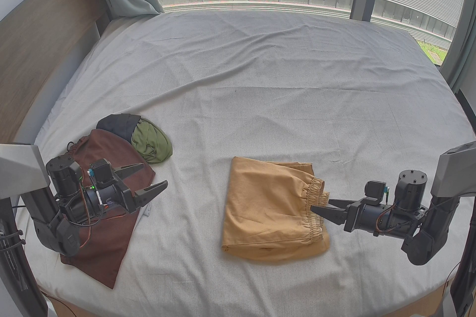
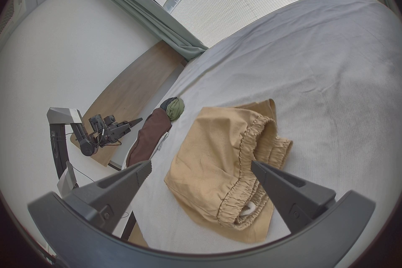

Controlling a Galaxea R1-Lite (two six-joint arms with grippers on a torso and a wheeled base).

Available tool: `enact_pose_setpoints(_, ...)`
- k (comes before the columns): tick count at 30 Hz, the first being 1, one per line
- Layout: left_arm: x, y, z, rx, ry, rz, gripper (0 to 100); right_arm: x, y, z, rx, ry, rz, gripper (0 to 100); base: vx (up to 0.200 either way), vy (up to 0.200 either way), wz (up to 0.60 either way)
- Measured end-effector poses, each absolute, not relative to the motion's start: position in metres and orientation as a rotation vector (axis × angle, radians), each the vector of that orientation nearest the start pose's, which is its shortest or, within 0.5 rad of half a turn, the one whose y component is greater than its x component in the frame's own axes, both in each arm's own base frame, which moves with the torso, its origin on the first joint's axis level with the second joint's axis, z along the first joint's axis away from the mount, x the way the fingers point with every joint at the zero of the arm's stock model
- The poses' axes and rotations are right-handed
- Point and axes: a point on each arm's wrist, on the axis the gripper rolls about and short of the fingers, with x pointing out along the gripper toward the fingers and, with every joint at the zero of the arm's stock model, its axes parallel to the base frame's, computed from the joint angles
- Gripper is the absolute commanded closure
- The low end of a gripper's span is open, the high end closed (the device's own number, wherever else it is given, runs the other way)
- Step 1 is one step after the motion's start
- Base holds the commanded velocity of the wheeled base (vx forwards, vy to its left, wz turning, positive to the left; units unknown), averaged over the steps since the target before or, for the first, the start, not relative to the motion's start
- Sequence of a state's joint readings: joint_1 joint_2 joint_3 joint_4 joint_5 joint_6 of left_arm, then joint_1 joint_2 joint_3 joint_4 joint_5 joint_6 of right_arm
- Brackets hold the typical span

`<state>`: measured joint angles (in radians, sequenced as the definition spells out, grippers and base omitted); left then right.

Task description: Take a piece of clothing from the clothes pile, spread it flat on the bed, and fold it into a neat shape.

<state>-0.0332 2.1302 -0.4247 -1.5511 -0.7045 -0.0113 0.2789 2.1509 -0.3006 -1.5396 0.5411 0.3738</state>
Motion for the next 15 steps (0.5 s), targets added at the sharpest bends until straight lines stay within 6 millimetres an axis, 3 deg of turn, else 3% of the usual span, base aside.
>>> enact_pose_setpoints(15,0.296,-0.013,0.053,-0.016,0.159,-0.734,0,0.268,0.090,0.001,0.395,0.576,0.689,0,0.000,0.000,0.00)
